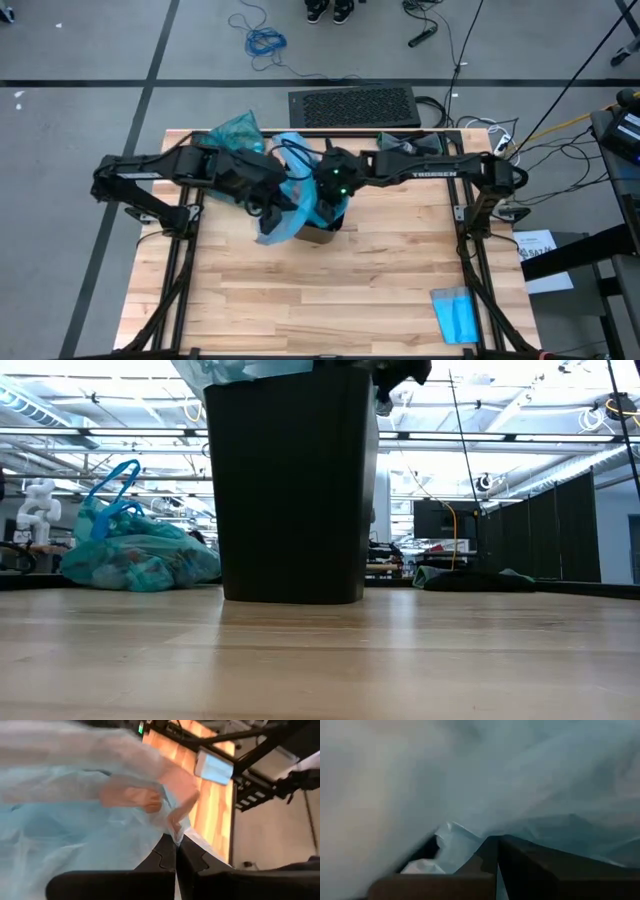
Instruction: Place trash/remove bag and relplace
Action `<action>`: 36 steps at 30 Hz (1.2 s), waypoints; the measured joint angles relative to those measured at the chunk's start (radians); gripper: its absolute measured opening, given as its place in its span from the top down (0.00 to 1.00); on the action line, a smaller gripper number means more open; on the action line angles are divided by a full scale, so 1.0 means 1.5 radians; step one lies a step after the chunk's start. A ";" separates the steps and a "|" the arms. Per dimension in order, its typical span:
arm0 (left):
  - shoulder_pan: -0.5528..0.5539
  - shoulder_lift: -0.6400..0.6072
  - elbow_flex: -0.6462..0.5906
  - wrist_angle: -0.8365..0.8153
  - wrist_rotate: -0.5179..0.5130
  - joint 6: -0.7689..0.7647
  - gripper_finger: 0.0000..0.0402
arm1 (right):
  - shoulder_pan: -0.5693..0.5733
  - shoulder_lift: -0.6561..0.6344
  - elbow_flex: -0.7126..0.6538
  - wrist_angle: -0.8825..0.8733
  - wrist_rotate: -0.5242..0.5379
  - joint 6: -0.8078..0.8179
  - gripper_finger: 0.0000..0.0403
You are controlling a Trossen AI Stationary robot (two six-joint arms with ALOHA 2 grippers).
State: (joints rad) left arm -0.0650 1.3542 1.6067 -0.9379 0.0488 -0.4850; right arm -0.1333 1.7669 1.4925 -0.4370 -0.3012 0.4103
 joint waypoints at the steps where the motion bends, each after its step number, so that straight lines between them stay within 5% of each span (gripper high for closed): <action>1: 0.000 0.008 0.000 0.000 0.002 0.004 1.00 | 0.000 -0.008 0.000 -0.002 0.006 -0.001 1.00; 12: 0.013 0.050 0.000 0.019 0.017 0.033 1.00 | -0.005 -0.161 0.000 -0.125 0.122 -0.038 1.00; 19: 0.037 0.049 0.000 0.080 0.042 0.050 1.00 | -0.006 -0.186 0.000 -0.203 0.136 -0.040 1.00; 36: 0.079 0.097 0.000 0.090 0.040 0.072 1.00 | 0.032 -0.215 0.000 -0.083 0.174 -0.035 1.00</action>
State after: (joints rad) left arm 0.0540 1.5002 1.6070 -0.8025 0.1095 -0.3763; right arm -0.0850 1.4438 1.4918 -0.5619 -0.0408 0.3572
